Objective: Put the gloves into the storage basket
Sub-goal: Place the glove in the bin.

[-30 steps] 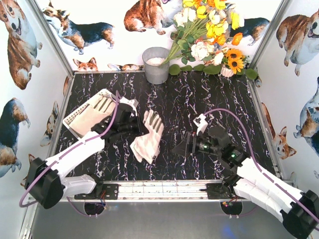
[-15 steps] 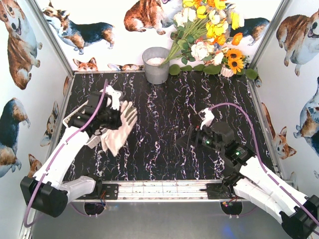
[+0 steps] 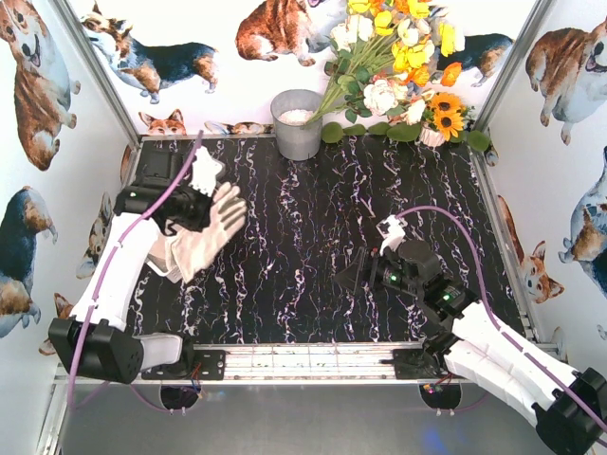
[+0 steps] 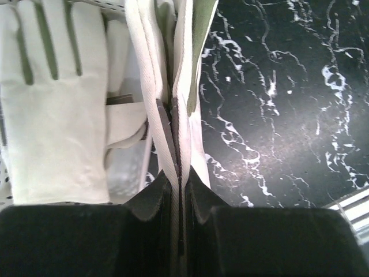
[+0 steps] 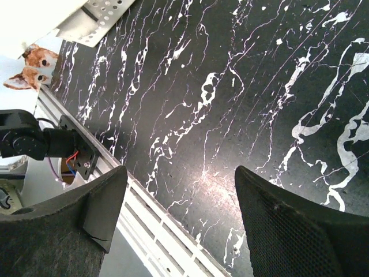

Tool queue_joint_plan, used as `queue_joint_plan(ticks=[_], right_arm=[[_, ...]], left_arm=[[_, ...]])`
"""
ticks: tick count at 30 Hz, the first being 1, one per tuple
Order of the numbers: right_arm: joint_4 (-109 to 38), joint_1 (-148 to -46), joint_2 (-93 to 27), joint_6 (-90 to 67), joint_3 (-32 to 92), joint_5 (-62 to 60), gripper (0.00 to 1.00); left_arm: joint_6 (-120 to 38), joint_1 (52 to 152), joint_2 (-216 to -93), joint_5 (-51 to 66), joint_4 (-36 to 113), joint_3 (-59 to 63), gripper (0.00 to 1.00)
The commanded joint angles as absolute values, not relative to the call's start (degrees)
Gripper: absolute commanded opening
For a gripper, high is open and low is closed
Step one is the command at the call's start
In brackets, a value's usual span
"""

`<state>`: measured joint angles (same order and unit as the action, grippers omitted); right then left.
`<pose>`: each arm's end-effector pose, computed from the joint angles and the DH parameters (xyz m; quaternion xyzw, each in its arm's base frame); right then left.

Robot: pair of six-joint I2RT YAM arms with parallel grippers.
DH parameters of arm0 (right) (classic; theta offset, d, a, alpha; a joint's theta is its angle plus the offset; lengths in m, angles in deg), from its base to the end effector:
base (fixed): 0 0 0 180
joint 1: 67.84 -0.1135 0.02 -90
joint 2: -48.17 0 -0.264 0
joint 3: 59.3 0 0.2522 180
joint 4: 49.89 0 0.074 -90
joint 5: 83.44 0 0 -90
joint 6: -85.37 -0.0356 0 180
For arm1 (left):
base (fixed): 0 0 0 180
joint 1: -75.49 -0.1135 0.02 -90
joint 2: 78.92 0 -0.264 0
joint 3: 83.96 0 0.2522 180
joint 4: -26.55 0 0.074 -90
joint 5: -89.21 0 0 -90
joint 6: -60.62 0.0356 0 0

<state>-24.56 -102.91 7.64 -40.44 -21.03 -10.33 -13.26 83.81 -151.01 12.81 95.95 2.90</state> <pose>0.1308 0.1045 0.2251 -0.0706 0.8465 0.3995 0.3447 0.2417 -0.0438 0.3404 0.2354 0.9170 -0.0920 0.3086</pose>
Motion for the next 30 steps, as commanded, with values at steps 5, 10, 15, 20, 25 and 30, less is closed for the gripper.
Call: queue_joint_plan(ticks=[5,10,15,20,25,30], right_arm=[[-24.2,-102.7,12.1,-37.6,-20.4,-7.9,0.77],[-22.5,-102.7,13.7,-36.3,-20.6,-7.0,0.77],[-22.0,-102.7,14.1,-36.2,-21.1,-7.2,0.77],[-21.8,-102.7,14.7,-36.3,-21.5,-7.0,0.77],[-21.5,-102.7,14.9,-36.3,-21.5,-7.0,0.77],[-21.3,-102.7,15.0,-36.3,-21.4,-7.1,0.77]], left_arm=[[-8.7,73.9,-153.5,19.0,94.6,7.8,0.00],[-9.4,68.8,-156.0,25.3,94.2,10.3,0.00],[-10.9,64.9,-157.9,31.0,90.9,10.3,0.00],[-13.5,61.6,-160.0,35.6,86.2,8.0,0.00],[-15.3,60.3,-160.7,35.2,81.8,5.5,0.00],[-15.7,58.8,-161.8,33.0,78.6,3.0,0.00]])
